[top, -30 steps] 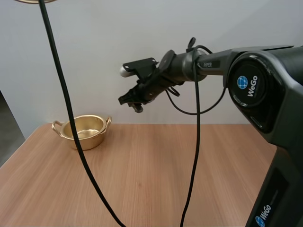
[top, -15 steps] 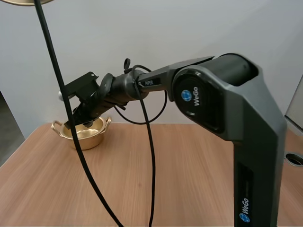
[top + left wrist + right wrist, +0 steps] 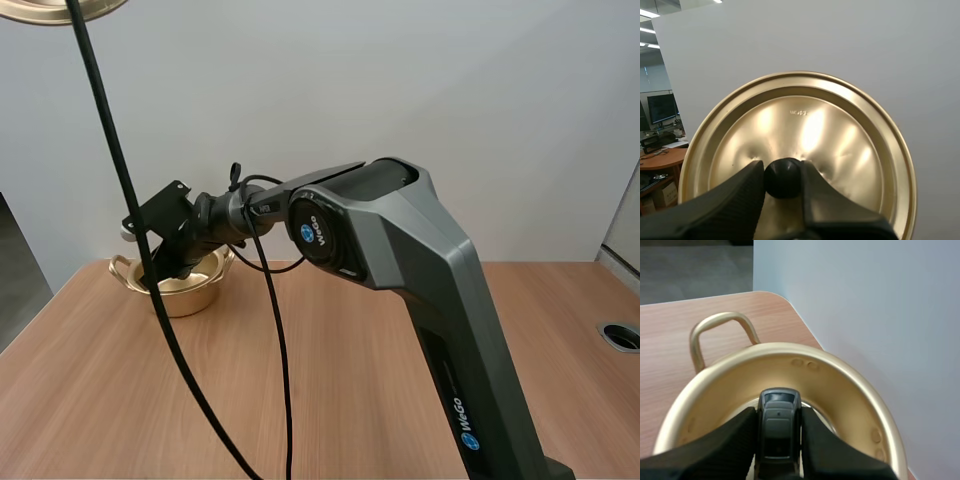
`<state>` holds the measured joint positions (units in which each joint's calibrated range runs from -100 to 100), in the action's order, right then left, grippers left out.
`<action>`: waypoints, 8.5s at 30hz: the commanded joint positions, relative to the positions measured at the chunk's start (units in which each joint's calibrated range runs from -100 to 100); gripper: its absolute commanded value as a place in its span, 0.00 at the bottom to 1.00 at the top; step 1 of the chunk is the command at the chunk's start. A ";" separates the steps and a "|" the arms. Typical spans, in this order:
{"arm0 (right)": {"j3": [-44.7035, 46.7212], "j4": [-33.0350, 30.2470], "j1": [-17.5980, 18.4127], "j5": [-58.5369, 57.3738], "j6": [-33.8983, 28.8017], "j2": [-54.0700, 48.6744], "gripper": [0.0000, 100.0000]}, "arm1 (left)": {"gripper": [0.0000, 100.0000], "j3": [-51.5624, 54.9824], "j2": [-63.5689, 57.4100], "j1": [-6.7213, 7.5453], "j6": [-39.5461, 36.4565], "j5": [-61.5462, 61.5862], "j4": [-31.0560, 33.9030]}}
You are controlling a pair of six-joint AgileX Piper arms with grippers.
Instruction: Open the pot, put the car inside, and close it
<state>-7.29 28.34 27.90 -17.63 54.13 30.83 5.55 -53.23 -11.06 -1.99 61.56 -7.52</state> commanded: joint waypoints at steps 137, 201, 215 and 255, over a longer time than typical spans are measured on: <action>0.03 -14.08 -25.40 -82.37 -7.06 -68.24 0.00 | 1.00 16.06 60.22 -0.05 27.80 -18.36 -14.36; 85.81 8.91 -36.79 -10.77 -4.94 -100.54 0.00 | 0.64 83.10 -46.11 16.27 -25.86 -29.32 27.24; 92.40 6.54 -35.81 3.92 -4.51 -100.54 0.00 | 0.64 94.45 -46.77 14.16 -26.26 -27.60 29.79; 92.53 9.94 -32.68 11.97 -4.51 -99.94 0.00 | 0.64 94.45 -46.77 12.41 -25.83 -30.62 18.52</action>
<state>85.18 38.21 -4.77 -5.62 49.60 -69.14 100.00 -100.00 1.35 -27.85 31.03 11.03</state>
